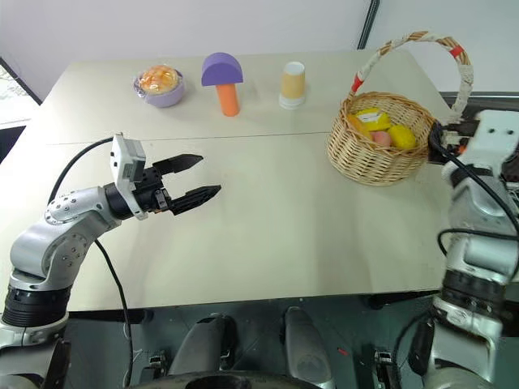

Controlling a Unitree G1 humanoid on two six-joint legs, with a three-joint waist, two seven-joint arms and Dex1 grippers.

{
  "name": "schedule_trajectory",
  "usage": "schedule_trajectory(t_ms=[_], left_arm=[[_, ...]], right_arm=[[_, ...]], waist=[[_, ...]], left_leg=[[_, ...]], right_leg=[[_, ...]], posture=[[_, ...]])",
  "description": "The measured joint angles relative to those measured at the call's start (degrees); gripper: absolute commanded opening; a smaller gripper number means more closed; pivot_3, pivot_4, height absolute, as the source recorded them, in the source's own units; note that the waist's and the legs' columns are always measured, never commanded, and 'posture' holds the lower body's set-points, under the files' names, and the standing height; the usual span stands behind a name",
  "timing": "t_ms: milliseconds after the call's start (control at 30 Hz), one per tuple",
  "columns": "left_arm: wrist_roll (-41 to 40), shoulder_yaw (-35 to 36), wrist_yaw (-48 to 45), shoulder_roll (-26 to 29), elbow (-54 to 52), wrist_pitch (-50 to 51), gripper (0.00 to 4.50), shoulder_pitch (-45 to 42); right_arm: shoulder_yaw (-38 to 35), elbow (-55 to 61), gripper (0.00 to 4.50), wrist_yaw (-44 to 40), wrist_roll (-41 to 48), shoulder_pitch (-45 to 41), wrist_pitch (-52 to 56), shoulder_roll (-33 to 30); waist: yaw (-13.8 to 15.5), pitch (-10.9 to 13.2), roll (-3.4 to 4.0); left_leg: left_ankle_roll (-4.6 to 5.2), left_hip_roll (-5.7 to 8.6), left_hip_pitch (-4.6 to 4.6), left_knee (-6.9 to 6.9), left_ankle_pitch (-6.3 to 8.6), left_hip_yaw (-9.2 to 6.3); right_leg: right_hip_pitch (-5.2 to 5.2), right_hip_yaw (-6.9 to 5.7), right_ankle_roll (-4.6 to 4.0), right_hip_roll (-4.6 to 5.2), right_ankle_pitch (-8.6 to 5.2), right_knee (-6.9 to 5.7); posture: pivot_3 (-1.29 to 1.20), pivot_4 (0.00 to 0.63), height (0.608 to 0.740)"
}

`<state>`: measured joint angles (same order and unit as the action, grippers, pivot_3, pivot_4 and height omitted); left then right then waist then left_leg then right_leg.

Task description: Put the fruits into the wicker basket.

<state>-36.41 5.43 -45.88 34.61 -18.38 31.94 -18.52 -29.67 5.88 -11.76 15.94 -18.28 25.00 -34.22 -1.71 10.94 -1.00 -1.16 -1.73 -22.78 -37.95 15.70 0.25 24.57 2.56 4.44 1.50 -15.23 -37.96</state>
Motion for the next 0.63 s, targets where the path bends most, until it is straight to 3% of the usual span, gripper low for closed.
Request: schedule_trajectory(t_ms=[167, 267, 400, 633], left_arm=[[2.0, 1.5, 1.7, 0.0, 3.8, -1.5, 4.5, 1.5], [5.1, 2.2, 3.5, 0.0, 6.2, -3.7, 4.5, 4.8], [7.8, 3.5, 6.8, -1.8, 10.5, -6.3, 4.5, 7.7], [8.8, 8.8, 10.1, -2.4, 10.7, -9.9, 4.5, 12.9]], right_arm=[[0.1, 8.5, 4.07, -10.7, 4.4, 11.1, 1.2, -3.2], [5.5, 14.4, 4.07, -17.2, 6.5, 14.1, 1.0, -3.5], [15.7, 17.3, 4.07, -21.8, 7.4, 13.2, -0.1, -1.3], [22.6, 7.5, 4.07, -23.9, 4.6, 7.2, -4.7, 1.6]], waist=[[-0.6, 0.0, -0.01], [-1.3, 0.0, 0.01], [-0.9, 0.0, -0.03], [-0.2, 0.0, -0.05]], left_leg=[[0.07, -0.03, 0.28, 0.0, 0.04, 0.08], [0.08, -0.13, 0.45, 0.01, 0.05, 0.14], [0.08, -0.23, 0.39, 0.0, 0.05, 0.03], [0.07, -0.1, 0.33, 0.0, 0.05, 0.17]], right_leg=[[-0.16, 0.07, 0.02, -0.06, -0.01, 0.02], [-0.22, 0.19, 0.01, -0.24, -0.01, -0.01], [-0.2, 0.19, -0.01, -0.39, -0.02, -0.02], [-0.2, 0.16, 0.01, -0.01, -0.01, 0.0]], posture=[[0.0, 0.15, 0.74], [0.0, 0.15, 0.74], [0.0, 0.15, 0.74], [0.0, 0.15, 0.74]])
